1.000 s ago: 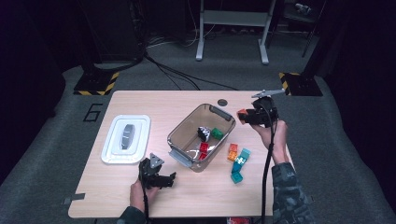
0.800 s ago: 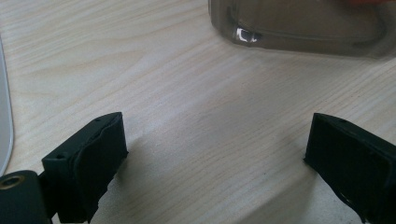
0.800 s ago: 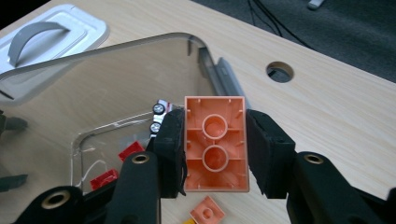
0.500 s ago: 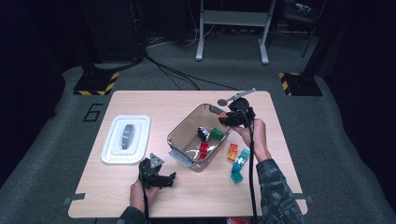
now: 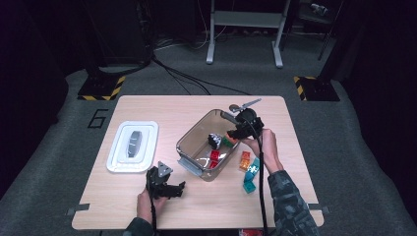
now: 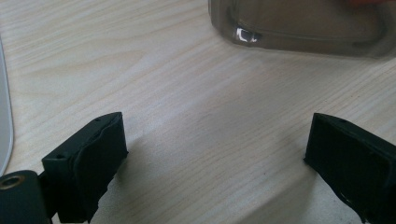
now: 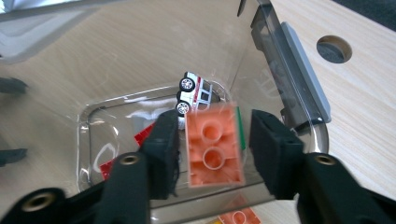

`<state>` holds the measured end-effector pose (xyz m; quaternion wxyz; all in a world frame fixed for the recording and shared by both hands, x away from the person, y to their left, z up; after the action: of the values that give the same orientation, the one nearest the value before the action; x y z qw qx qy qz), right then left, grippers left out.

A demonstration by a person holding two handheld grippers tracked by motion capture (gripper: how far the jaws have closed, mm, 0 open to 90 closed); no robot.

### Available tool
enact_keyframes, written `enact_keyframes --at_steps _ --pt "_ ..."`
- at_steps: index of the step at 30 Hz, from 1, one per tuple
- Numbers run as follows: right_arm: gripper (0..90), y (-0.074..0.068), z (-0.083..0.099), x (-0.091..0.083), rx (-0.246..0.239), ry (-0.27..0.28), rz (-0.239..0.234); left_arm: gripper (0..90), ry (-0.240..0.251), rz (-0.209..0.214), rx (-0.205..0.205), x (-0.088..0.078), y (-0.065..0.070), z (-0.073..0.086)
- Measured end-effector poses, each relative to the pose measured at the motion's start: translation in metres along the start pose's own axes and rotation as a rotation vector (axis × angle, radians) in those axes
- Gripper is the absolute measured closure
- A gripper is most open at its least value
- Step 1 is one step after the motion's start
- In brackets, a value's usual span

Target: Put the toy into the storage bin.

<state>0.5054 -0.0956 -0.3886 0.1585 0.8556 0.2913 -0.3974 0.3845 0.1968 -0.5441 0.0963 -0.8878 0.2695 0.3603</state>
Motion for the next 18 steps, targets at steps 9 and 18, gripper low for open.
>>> enact_keyframes --at_steps 9,18 --pt "25.0 0.006 0.014 -0.028 0.053 0.081 -0.002 5.1 -0.003 0.004 -0.005 0.000 0.000 0.000" --pt "14.0 0.027 0.055 -0.044 0.114 0.110 0.005 5.1 -0.001 0.005 -0.008 0.000 0.001 0.000"
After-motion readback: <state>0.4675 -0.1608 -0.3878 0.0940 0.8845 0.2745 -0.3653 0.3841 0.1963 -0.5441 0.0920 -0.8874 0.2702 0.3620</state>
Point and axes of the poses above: each handheld gripper's, and its own axes: x roughly forward along the jaws, z roughly out of its underside, y roughly to its right, the point moved 2 cm from there along x, roughly forward along the jaws, and after that the axes turned 3 degrees about z, right-handed, at the moved point
